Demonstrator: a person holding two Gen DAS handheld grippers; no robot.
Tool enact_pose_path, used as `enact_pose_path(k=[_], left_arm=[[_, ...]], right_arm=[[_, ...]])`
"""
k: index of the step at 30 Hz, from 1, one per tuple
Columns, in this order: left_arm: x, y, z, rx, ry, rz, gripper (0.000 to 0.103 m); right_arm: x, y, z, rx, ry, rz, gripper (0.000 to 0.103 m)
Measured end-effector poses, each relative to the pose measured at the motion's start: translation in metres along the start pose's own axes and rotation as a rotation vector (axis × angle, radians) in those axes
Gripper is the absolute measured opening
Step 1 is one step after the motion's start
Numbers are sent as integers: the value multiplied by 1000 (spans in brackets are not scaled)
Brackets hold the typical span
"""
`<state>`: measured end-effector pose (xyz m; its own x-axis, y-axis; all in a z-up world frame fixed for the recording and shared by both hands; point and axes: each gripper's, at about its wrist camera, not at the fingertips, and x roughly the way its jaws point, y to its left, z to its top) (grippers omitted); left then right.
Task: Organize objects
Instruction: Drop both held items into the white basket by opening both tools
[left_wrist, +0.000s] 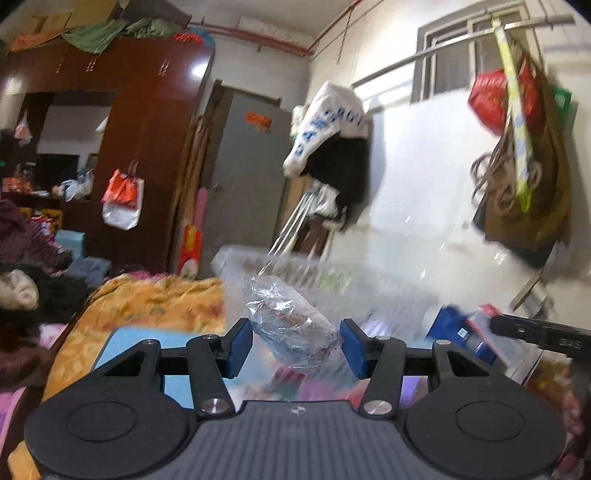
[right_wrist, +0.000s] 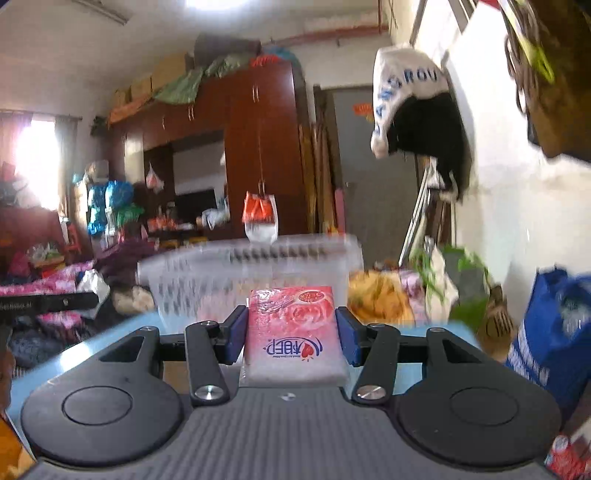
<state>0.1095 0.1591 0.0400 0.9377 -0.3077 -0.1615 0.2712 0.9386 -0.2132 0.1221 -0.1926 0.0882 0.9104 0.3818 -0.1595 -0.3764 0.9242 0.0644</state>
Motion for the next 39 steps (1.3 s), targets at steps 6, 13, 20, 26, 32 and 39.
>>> enact_pose_path(k=[6, 13, 20, 26, 32, 39], left_arm=[[68, -28, 67, 32, 80, 20, 56], [124, -22, 70, -17, 122, 28, 78], [101, -8, 47, -32, 120, 17, 90], [32, 2, -5, -16, 113, 53, 91], [30, 30, -35, -81, 190, 103, 91], [38, 44, -41, -131, 248, 79, 91]], right_arm=[[75, 5, 72, -59, 15, -6, 55], [144, -1, 70, -49, 119, 62, 64], [101, -1, 50, -28, 35, 70, 103], [53, 0, -10, 8, 122, 75, 103], [57, 5, -27, -34, 188, 74, 69], [68, 18, -36, -77, 241, 113, 69]])
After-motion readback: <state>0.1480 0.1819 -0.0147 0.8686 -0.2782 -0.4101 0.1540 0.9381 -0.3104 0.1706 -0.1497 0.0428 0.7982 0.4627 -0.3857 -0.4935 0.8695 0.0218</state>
